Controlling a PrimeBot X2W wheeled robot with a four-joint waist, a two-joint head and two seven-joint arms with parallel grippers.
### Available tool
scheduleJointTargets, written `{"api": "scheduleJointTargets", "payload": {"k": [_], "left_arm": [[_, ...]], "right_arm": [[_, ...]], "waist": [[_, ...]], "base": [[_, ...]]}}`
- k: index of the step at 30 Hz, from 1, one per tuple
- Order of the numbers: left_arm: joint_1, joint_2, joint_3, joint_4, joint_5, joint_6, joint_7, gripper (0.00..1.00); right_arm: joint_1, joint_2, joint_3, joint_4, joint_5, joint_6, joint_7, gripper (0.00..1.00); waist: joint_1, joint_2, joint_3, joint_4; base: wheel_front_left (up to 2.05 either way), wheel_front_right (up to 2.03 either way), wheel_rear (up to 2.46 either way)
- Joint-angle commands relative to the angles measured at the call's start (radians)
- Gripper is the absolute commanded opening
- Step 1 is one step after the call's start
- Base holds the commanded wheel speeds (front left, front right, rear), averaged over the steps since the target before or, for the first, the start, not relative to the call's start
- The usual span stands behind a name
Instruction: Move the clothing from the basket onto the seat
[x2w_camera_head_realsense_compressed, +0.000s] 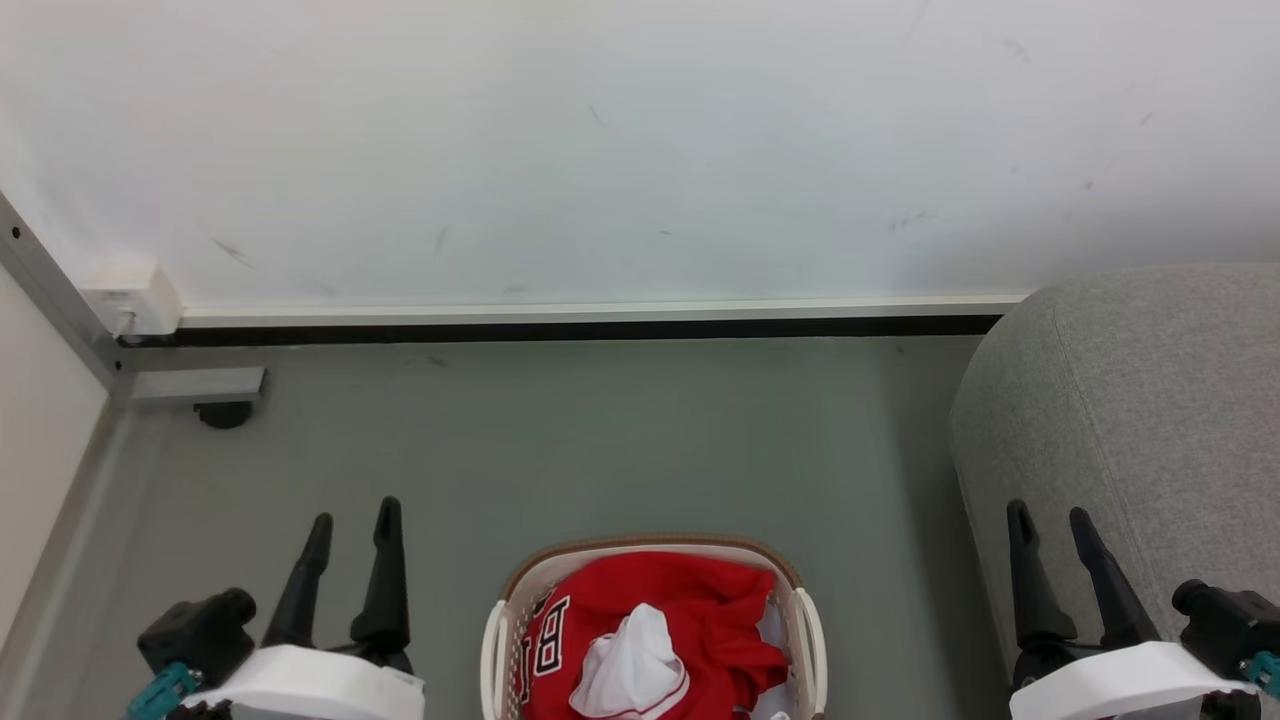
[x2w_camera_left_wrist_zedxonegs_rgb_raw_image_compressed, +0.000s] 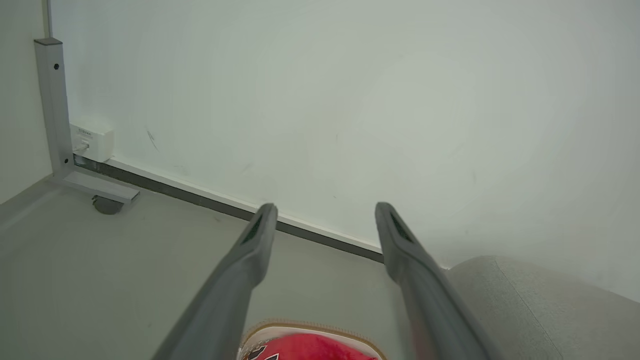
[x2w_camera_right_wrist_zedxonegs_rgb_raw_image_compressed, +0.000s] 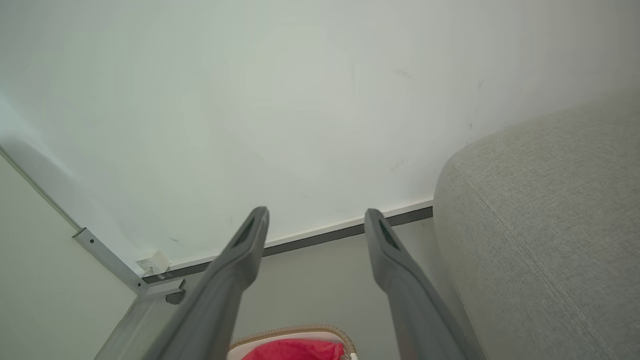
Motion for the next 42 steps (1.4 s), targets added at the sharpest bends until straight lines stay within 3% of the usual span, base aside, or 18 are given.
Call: {"api": "scheduleJointTargets", "payload": {"k": [1, 32, 42], "left_arm": [[-0.015, 0.011, 0.0, -0.006, 0.028, 0.0, -0.011, 1.0], [-0.013, -0.006, 0.005, -0.025, 0.279, -0.013, -0.081, 1.0], [-0.014, -0.011, 0.011, -0.019, 0.322, -0.044, -0.098, 1.0]], "right_arm": [[-0.022, -0.002, 0.001, -0.003, -0.021, -0.001, -0.01, 1.0], [-0.025, -0.004, 0.04, -0.003, -0.251, -0.002, -0.078, 1.0], [-0.028, -0.003, 0.043, -0.003, -0.314, -0.002, -0.096, 1.0]], "waist": [[0.0, -0.0001, 0.0, 0.0], [0.0, -0.0001, 0.006, -0.01], [0.0, -0.0001, 0.008, -0.013]], "base": [[0.0, 0.0, 0.0], [0.0, 0.0, 0.0], [0.0, 0.0, 0.0]]}}
